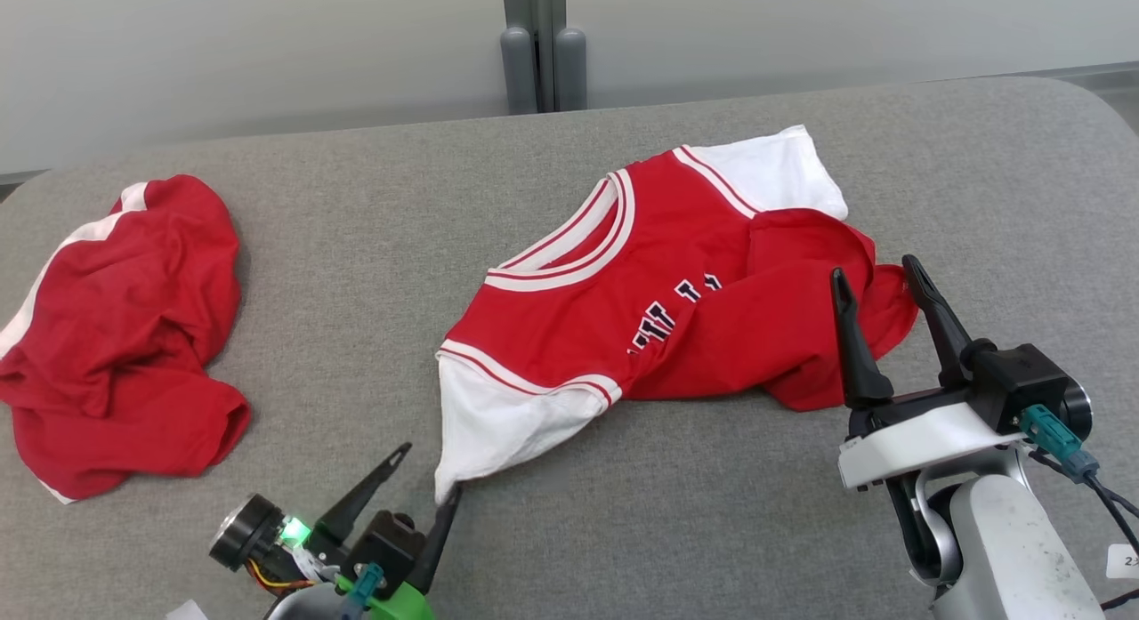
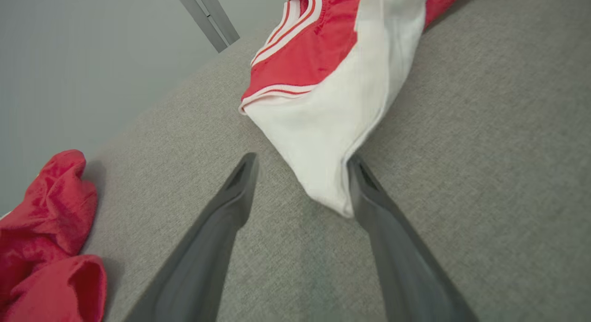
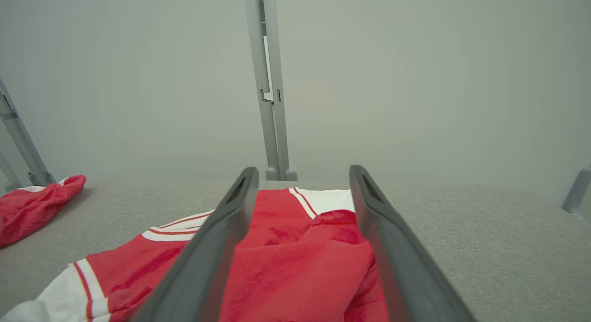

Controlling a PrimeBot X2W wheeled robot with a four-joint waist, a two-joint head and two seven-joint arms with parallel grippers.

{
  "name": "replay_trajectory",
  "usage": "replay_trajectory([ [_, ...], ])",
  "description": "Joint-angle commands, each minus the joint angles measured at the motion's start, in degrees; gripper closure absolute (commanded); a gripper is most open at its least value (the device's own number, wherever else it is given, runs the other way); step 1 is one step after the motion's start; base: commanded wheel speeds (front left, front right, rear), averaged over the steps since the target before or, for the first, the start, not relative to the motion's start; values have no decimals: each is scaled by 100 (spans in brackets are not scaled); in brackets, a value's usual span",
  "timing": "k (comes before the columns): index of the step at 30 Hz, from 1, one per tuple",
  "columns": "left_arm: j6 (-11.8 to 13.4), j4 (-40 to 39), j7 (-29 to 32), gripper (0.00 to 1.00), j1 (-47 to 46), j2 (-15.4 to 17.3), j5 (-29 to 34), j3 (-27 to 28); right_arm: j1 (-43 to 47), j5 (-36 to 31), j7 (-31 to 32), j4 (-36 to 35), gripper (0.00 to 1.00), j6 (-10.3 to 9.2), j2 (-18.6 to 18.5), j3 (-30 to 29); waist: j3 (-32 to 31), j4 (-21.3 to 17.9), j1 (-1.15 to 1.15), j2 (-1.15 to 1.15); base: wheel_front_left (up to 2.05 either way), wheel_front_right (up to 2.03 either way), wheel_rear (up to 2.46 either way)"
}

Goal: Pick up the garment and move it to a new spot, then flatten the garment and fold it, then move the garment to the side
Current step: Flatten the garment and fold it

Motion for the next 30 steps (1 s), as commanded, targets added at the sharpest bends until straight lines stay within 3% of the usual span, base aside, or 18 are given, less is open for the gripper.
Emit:
replay_trajectory([
  [1,122,57,-3,0,-88,-25,-81,111,58,1,-17,-4,0,-10,0,-1,1,16,0,0,0,0,0],
  [4,403,142,-4,0,-153,-100,-260,385,26,64,-17,-89,0,-10,-5,30,18,32,0,0,0,0,0],
  [8,766,-390,-4,0,-197,-490,-905,1254,41,109,-17,-184,0,-10,-34,32,61,50,0,0,0,0,0],
  [13,953,-1410,-1,0,155,-1084,-1283,2262,44,137,-17,-239,0,-10,-87,-20,134,95,0,0,0,0,0],
  [16,890,-1836,-1,0,282,-1339,-1345,2650,-24,110,-17,-255,0,-10,-132,-69,227,152,0,0,0,0,0],
  [22,574,-1954,-1,0,423,-1436,-1260,2409,-410,-72,-17,122,0,-10,-421,-183,462,364,0,0,0,0,0],
  [30,603,-1861,-1,0,141,-1440,-1382,2024,-1403,-23,471,1313,0,-10,-1153,-161,845,731,0,0,0,0,0],
])
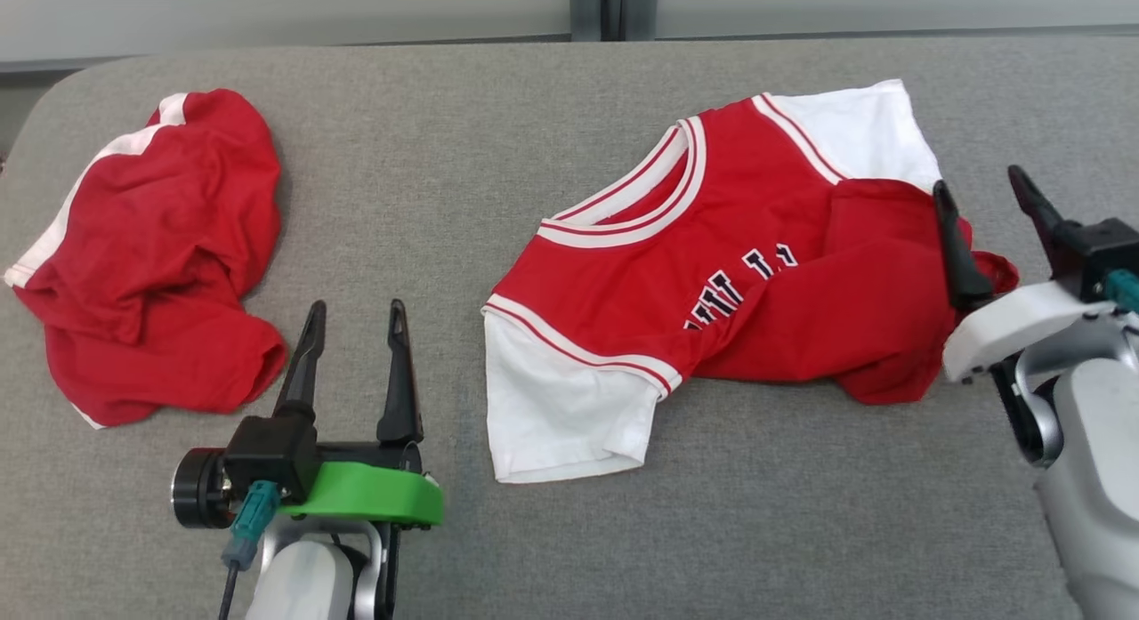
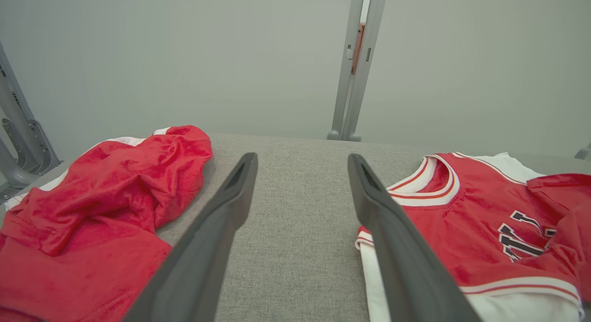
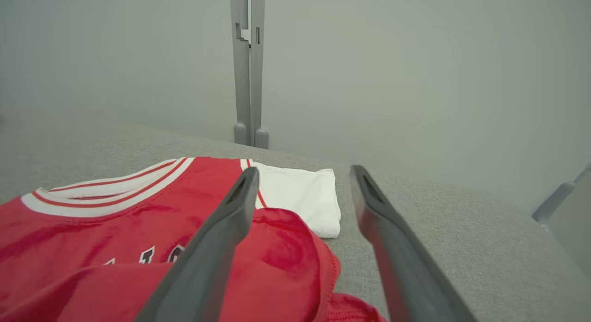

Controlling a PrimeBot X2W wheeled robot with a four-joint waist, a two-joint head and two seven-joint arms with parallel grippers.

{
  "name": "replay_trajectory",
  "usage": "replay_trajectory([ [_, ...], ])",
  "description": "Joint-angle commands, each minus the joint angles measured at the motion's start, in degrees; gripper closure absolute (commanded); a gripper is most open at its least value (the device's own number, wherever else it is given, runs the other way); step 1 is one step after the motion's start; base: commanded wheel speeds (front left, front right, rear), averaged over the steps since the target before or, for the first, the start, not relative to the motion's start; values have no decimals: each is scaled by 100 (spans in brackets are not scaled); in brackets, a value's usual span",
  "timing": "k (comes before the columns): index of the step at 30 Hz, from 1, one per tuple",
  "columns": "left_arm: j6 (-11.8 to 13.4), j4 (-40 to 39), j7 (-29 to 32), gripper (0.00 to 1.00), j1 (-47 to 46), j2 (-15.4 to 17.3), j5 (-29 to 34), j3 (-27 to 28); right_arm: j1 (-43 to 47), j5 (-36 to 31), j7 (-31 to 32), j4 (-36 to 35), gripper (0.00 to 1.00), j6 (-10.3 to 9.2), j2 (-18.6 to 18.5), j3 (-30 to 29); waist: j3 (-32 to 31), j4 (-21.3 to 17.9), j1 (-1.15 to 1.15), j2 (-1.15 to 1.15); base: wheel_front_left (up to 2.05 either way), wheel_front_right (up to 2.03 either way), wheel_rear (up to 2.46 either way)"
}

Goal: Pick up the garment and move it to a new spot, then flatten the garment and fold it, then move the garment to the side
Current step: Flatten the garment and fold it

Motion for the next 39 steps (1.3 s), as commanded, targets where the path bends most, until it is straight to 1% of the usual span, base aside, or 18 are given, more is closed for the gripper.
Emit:
replay_trajectory([
  [1,27,13,4,0,-107,9,-39,-44,-172,-30,107,196,0,-10,-104,-21,223,227,0,0,0,0,0],
  [4,46,107,4,0,-183,8,-94,-219,-484,-47,391,765,0,-10,-313,-68,346,360,0,0,0,0,0],
  [10,111,214,4,0,-275,8,-173,-400,-894,243,658,1538,0,-10,-549,168,468,522,0,0,0,0,0],
  [16,136,293,4,0,-276,8,-151,-428,-1115,625,808,2065,0,-10,-575,446,467,543,0,0,0,0,0],
  [17,135,299,4,0,-273,8,-152,-424,-1140,695,819,2086,68,-10,-577,526,454,535,0,0,0,0,0],
  [18,141,307,4,0,-266,8,-151,-413,-1157,790,828,2086,100,-10,-584,659,432,520,0,0,0,0,0],
  [23,125,338,4,0,-231,8,-144,-407,-1277,1144,762,2009,100,-10,-757,979,325,436,0,0,0,0,0],
  [25,128,338,4,0,-204,8,-163,-410,-1369,1289,689,1959,100,-10,-795,998,261,393,0,0,0,0,0],
  [28,133,348,4,0,-167,8,-199,-420,-1563,1336,562,1895,100,-10,-957,1029,179,356,0,0,0,0,0],
  [34,161,339,4,0,-102,8,-248,-429,-2168,1186,224,1726,100,-10,-1122,965,28,330,0,0,0,0,0],
  [39,190,299,4,0,35,8,-256,-282,-2448,1023,38,1415,100,-10,-1035,878,-70,193,0,0,0,0,0],
])
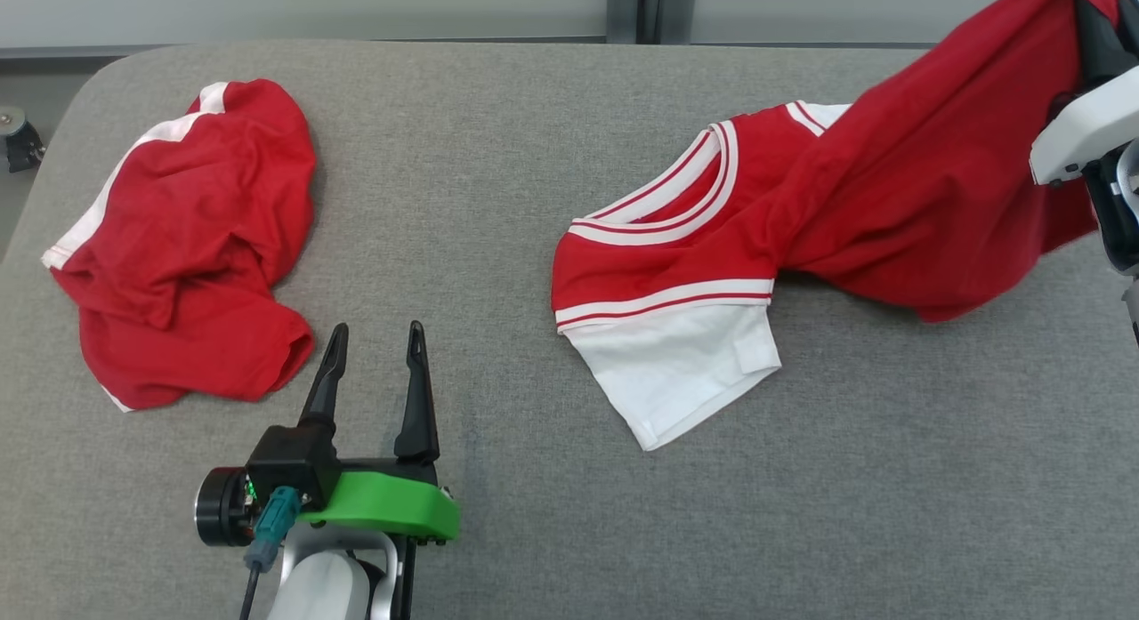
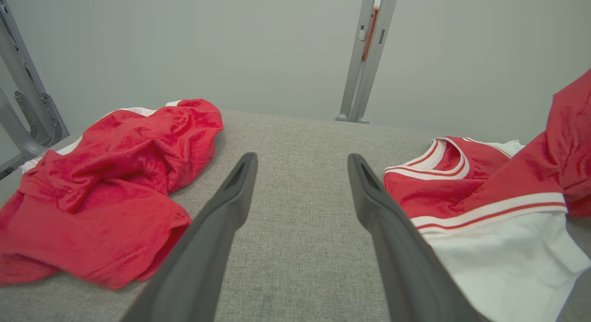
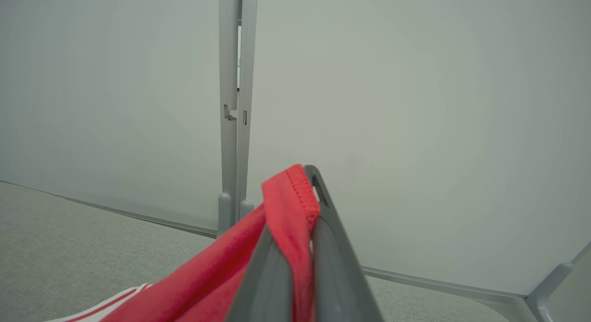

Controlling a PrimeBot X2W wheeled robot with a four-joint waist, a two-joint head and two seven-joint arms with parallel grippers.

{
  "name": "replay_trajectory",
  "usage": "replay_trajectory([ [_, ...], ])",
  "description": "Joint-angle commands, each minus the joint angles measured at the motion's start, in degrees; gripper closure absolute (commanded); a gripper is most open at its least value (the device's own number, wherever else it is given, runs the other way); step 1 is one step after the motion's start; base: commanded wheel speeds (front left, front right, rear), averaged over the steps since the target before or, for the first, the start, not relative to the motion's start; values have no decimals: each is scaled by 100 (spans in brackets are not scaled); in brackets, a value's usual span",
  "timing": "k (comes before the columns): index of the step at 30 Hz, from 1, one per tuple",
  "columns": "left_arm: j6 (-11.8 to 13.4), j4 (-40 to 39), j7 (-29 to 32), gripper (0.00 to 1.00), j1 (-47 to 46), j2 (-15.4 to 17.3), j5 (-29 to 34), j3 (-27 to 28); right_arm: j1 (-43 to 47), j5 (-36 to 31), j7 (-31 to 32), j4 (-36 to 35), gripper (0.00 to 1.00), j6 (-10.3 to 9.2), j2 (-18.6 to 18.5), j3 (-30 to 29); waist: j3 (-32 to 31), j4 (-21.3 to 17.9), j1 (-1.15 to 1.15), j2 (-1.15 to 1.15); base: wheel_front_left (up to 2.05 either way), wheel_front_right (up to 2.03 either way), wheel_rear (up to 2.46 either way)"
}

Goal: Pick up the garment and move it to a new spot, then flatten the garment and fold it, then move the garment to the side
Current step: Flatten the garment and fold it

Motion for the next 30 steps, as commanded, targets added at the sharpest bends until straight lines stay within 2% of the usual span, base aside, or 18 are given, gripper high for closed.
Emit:
replay_trajectory([
  [1,11,-14,4,0,84,11,-13,51,23,-73,-68,-134,100,-10,27,-25,-51,-121,0,0,0,0,0],
  [7,-27,1,4,0,196,11,65,176,927,-191,-160,-1253,100,-10,251,-255,-142,-510,0,0,0,0,0],
  [12,-84,12,4,0,259,11,178,313,2448,-145,-38,-2535,100,-10,640,-808,-105,-1048,0,0,0,0,0],
  [16,-171,53,4,0,163,14,303,333,3758,-22,122,-3299,100,-10,991,-1174,-41,-1367,0,0,0,0,0],
  [19,-222,77,4,0,60,14,378,384,4525,4,244,-3544,100,-9,1189,-1283,15,-1575,0,0,0,0,0],
  [24,-304,140,4,0,-35,15,440,401,5052,328,307,-3413,100,-10,1452,-1264,39,-1798,0,0,0,0,0],
  [26,-330,171,3,0,-51,15,448,370,5083,268,230,-3168,0,-10,1375,-1275,28,-1842,0,0,0,0,0],
  [30,-339,192,4,0,-65,16,421,328,4889,252,9,-2904,0,-9,1418,-1286,-12,-1845,0,0,0,0,0],
])
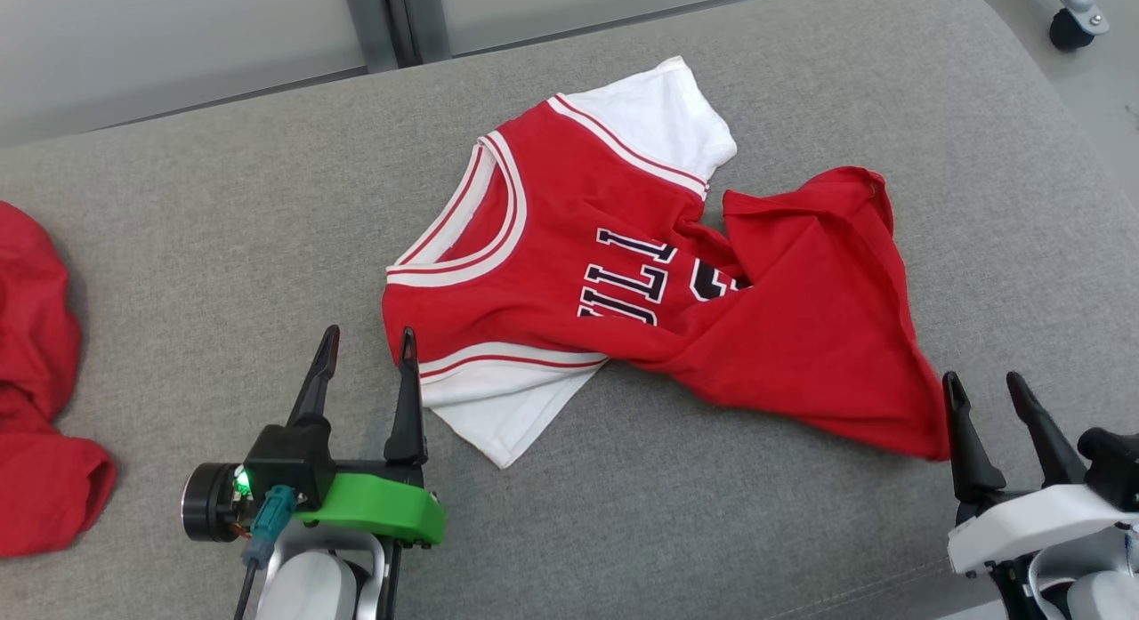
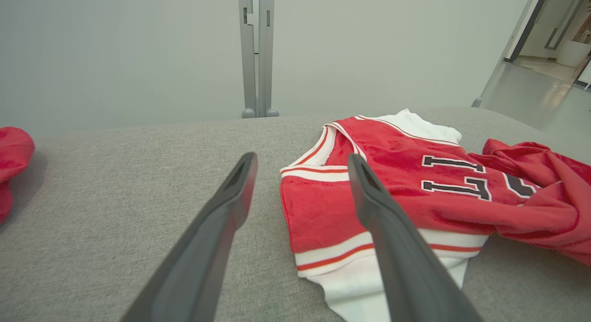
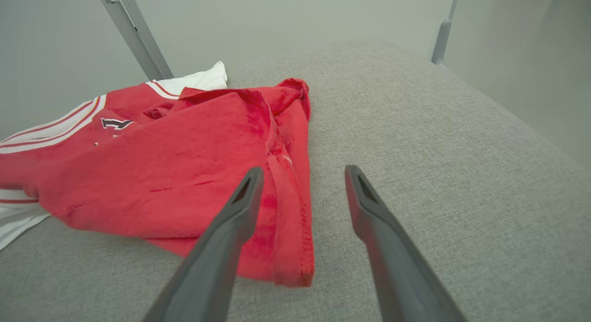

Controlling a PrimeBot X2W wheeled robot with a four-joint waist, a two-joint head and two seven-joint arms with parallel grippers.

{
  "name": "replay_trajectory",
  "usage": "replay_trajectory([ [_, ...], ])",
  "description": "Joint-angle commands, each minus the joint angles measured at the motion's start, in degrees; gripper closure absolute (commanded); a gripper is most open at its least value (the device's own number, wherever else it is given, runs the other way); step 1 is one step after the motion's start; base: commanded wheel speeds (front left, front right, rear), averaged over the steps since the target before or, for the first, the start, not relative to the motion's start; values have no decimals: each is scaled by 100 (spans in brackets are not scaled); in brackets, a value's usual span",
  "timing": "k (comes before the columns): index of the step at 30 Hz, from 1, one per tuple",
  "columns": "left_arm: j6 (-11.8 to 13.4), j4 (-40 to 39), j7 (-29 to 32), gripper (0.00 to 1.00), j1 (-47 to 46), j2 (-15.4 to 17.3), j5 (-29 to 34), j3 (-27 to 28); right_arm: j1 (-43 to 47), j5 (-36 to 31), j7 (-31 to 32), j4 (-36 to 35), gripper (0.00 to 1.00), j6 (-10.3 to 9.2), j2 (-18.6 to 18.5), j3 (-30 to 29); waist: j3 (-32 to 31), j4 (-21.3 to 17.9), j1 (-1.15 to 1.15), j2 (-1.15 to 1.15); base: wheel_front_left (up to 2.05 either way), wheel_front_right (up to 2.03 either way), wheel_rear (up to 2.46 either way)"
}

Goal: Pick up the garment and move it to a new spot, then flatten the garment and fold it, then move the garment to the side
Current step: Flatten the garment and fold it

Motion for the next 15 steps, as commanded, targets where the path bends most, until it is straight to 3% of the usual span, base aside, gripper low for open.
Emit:
replay_trajectory([
  [1,-22,14,4,0,-73,22,-35,-11,-152,-43,-103,4,0,-6,-3,-16,-23,16,0,0,0,0,0],
  [12,-11,-48,4,0,55,22,-182,-361,-390,-630,-591,-499,0,-6,201,-71,-97,518,0,0,0,0,0],
  [15,-166,123,4,0,120,22,-404,-643,-419,-734,-590,-555,0,-7,262,-74,-107,649,0,0,0,0,0],
])
